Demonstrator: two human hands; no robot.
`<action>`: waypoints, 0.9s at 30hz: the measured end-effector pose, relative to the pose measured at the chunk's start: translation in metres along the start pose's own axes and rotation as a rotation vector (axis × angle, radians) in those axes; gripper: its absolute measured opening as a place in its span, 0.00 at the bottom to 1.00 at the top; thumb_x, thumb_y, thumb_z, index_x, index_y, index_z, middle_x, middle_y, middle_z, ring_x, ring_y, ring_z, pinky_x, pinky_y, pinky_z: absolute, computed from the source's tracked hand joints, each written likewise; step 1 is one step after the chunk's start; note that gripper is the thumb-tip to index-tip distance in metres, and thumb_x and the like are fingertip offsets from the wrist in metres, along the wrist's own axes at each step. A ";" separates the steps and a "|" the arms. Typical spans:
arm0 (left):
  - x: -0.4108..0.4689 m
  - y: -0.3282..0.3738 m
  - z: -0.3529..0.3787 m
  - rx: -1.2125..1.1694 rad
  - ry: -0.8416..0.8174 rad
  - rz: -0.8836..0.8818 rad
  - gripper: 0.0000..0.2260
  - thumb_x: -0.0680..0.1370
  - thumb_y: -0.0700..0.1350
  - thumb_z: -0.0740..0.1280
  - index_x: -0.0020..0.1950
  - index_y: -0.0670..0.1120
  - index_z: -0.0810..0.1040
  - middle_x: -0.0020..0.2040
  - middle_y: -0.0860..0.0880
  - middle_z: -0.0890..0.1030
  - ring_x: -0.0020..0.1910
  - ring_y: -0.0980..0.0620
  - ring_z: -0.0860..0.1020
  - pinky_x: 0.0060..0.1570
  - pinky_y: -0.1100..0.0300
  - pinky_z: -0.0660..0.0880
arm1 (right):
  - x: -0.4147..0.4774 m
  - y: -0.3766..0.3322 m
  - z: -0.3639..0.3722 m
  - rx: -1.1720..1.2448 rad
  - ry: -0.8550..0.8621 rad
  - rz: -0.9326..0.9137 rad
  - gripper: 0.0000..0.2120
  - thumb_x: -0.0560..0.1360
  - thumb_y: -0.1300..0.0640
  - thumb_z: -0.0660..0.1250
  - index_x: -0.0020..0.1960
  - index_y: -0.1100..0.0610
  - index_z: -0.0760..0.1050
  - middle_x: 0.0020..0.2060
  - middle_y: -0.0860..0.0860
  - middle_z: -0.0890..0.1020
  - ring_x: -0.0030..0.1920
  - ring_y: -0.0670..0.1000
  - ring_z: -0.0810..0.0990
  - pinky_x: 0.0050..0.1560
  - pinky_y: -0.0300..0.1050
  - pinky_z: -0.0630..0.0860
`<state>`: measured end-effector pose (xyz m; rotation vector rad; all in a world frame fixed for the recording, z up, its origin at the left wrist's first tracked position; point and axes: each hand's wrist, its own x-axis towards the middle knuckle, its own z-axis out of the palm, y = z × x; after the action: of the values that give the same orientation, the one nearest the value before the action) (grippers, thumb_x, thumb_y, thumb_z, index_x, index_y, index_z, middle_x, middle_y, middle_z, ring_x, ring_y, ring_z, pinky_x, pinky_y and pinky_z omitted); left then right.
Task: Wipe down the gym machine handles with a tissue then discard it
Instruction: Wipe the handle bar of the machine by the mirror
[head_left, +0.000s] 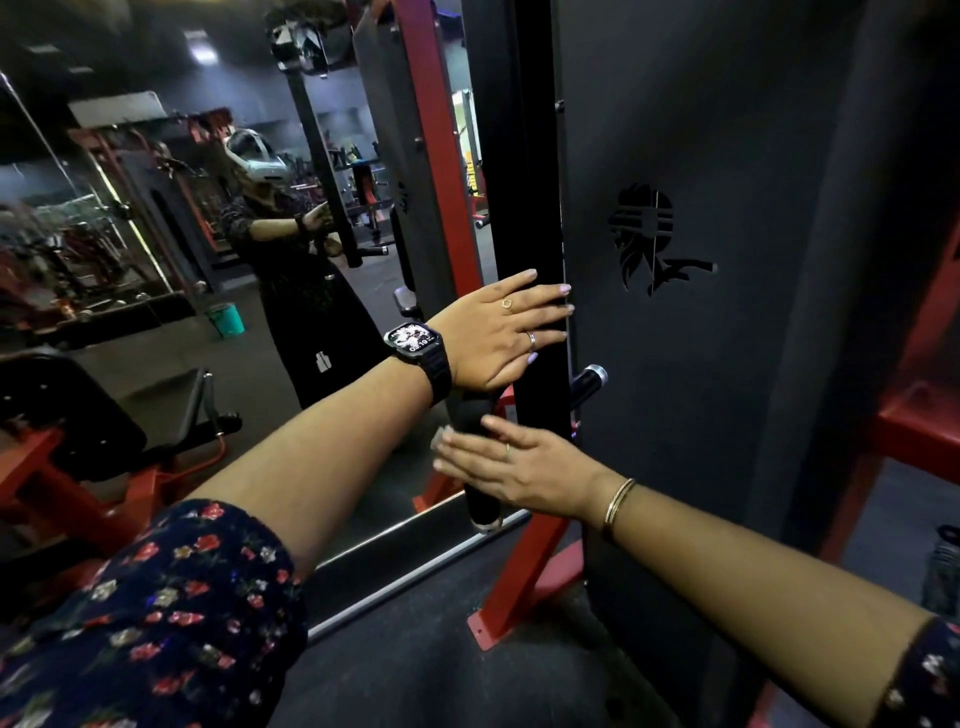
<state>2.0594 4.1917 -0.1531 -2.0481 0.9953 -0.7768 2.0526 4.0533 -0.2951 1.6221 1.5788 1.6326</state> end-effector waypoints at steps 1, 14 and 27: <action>0.000 0.000 0.000 0.002 0.001 0.001 0.22 0.79 0.48 0.52 0.64 0.44 0.79 0.68 0.44 0.75 0.72 0.43 0.67 0.74 0.48 0.50 | 0.003 0.003 -0.001 0.027 0.023 0.078 0.23 0.81 0.62 0.51 0.75 0.57 0.62 0.73 0.52 0.67 0.74 0.50 0.63 0.74 0.52 0.54; -0.003 0.004 -0.003 0.009 0.007 -0.043 0.22 0.79 0.48 0.52 0.65 0.44 0.79 0.70 0.44 0.74 0.72 0.43 0.68 0.73 0.48 0.51 | -0.004 0.002 0.001 0.053 0.047 0.075 0.22 0.81 0.62 0.50 0.74 0.56 0.62 0.72 0.49 0.69 0.73 0.48 0.64 0.74 0.51 0.52; -0.016 0.004 -0.007 -0.003 -0.057 -0.018 0.27 0.83 0.52 0.42 0.70 0.44 0.74 0.72 0.45 0.71 0.73 0.45 0.66 0.74 0.49 0.50 | -0.033 -0.031 0.013 0.028 -0.070 -0.225 0.22 0.81 0.60 0.49 0.73 0.56 0.66 0.73 0.49 0.66 0.74 0.48 0.62 0.76 0.54 0.42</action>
<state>2.0444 4.2007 -0.1559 -2.0729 0.9480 -0.7231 2.0596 4.0416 -0.3405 1.4386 1.6867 1.4290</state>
